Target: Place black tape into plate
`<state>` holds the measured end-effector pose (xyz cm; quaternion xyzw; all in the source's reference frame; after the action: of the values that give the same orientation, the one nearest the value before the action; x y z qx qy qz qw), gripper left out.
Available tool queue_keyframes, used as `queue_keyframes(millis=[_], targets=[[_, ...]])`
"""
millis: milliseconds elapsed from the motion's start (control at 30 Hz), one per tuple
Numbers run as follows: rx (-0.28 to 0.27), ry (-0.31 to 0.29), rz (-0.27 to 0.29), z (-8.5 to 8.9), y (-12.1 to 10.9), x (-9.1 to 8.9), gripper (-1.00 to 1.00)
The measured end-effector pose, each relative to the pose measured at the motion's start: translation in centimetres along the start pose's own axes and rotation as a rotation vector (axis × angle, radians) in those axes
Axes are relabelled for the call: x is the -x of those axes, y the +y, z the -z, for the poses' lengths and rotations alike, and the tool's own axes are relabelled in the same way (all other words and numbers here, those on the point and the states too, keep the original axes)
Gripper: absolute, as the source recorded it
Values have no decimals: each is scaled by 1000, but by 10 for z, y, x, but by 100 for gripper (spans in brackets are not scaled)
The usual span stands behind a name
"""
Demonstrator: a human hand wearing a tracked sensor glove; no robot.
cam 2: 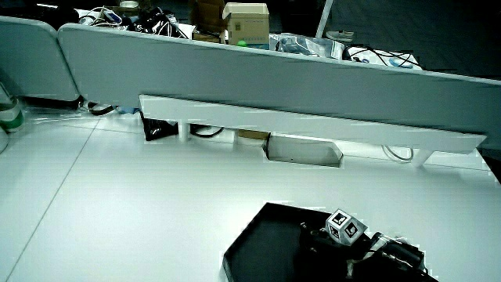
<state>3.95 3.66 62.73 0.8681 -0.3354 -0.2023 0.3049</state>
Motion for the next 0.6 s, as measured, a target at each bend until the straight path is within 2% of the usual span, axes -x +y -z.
queue_keyframes(millis=[67, 100, 167, 200, 267, 300, 333, 367, 400, 467, 500, 600], targets=[[15, -19, -22, 2, 3, 3, 0], [26, -41, -13, 3, 4, 5, 0], [42, -43, -36, 5, 7, 8, 0], [65, -53, -26, 5, 9, 9, 0], [115, -81, -52, 8, 15, 15, 0], [143, -66, -76, 12, 17, 17, 0], [162, -71, -71, 16, 19, 18, 0], [166, -62, -84, 17, 19, 19, 0], [181, -84, -68, 21, 20, 20, 0], [185, -50, -82, 22, 20, 19, 0], [201, -64, -67, 22, 21, 21, 0], [271, -36, -113, 26, 26, 27, 0]])
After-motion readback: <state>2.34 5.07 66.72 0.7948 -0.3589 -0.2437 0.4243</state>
